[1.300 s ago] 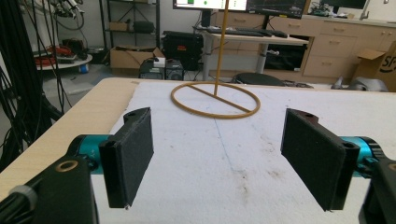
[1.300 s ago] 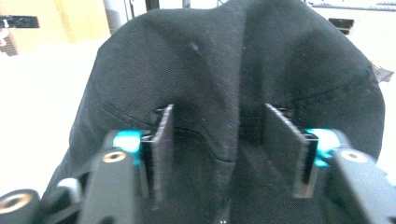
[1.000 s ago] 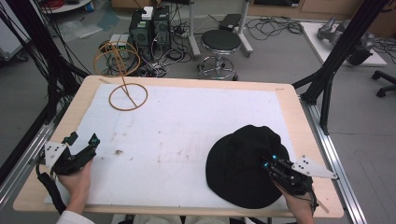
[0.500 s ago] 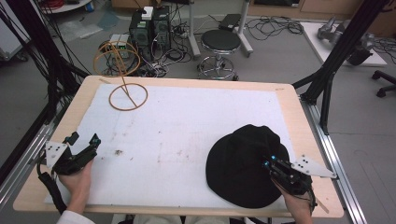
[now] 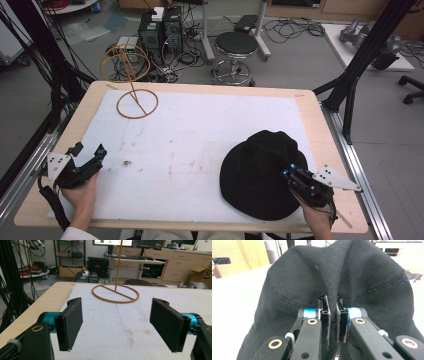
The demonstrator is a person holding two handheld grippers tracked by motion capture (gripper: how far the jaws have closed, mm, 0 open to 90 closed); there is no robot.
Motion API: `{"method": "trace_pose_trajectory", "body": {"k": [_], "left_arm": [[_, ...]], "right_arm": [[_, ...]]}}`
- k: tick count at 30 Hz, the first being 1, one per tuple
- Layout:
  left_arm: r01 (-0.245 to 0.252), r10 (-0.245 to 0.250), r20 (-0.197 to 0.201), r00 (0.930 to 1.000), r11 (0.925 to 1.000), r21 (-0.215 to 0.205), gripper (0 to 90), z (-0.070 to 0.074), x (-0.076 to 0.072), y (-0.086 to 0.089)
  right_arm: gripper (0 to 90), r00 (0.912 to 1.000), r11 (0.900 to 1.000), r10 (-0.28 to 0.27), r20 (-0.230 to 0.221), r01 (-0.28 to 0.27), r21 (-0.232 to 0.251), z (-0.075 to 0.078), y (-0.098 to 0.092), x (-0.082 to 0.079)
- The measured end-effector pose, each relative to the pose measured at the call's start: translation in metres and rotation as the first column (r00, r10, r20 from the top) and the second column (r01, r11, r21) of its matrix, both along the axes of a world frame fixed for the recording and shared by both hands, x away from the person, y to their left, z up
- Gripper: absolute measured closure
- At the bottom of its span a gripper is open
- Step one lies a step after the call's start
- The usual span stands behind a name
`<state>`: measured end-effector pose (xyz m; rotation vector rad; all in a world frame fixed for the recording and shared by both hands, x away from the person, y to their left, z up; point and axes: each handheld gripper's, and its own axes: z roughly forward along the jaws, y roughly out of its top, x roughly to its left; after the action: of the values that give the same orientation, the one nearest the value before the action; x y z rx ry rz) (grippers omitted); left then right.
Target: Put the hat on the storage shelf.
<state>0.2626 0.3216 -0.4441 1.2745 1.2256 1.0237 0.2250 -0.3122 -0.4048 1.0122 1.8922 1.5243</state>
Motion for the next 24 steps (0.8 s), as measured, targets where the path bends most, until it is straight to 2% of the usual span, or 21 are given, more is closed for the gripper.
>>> {"method": "trace_pose_trajectory", "body": {"k": [2, 7, 12, 16, 20, 24], "left_arm": [[0.002, -0.002, -0.005, 1.0, 1.0, 0.002, 26.7, 0.0, -0.001, 0.001], [0.003, -0.003, -0.006, 1.0, 1.0, 0.006, 26.7, 0.0, -0.002, 0.001], [0.008, -0.008, -0.009, 0.9999, 0.9999, 0.009, 26.7, 0.0, -0.001, 0.0], [0.012, -0.012, -0.01, 0.9999, 0.9999, 0.008, 26.7, -0.001, 0.0, -0.001], [0.016, -0.016, -0.014, 0.9998, 0.9998, 0.006, 26.7, -0.002, 0.002, -0.001], [0.011, -0.011, -0.014, 0.9998, 0.9999, 0.004, 26.8, -0.002, 0.001, -0.001]], "right_arm": [[86.3, 1.0, 1.0, -0.004, 0.008, 0.004, 0.006, 0.001, 0.002, 0.001], [86.3, 0.9968, 0.999, -0.035, 0.072, 0.032, 0.041, 0.008, 0.007, 0.003], [86.3, 0.9949, 0.996, -0.035, 0.095, 0.027, 0.091, 0.013, 0.01, 0.008], [86.2, 0.9926, 0.995, -0.028, 0.118, 0.016, 0.096, 0.019, 0.013, 0.013], [86.2, 0.9928, 0.993, -0.02, 0.118, 0.006, 0.118, 0.026, 0.018, 0.018], [86.2, 0.9906, 0.993, -0.015, 0.136, -0.001, 0.122, 0.03, 0.024, 0.027]]}}
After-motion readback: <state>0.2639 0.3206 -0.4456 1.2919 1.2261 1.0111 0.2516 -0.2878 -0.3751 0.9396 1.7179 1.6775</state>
